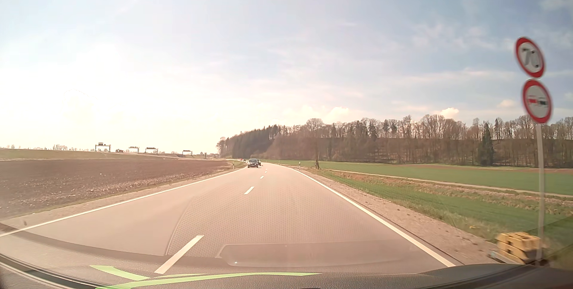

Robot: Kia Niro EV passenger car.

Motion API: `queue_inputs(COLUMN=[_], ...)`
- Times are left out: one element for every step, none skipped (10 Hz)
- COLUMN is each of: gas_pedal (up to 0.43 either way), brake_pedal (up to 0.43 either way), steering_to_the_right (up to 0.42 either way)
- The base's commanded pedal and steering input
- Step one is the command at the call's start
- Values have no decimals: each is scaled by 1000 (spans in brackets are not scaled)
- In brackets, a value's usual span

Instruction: Follow the waypoints while adhering to traffic rules and regulations

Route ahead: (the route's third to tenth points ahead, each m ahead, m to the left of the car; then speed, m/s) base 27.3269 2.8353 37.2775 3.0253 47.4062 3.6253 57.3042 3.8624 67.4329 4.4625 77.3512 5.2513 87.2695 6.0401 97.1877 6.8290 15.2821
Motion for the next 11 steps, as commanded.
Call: queue_inputs(gas_pedal=[98, 98, 98, 98, 98, 98, 98, 98, 98, 87, 87], brake_pedal=[0, 0, 0, 0, 0, 0, 0, 0, 0, 0, 0], steering_to_the_right=[-5, -5, -5, -5, -5, -5, -5, -4, -3, -3, -3])
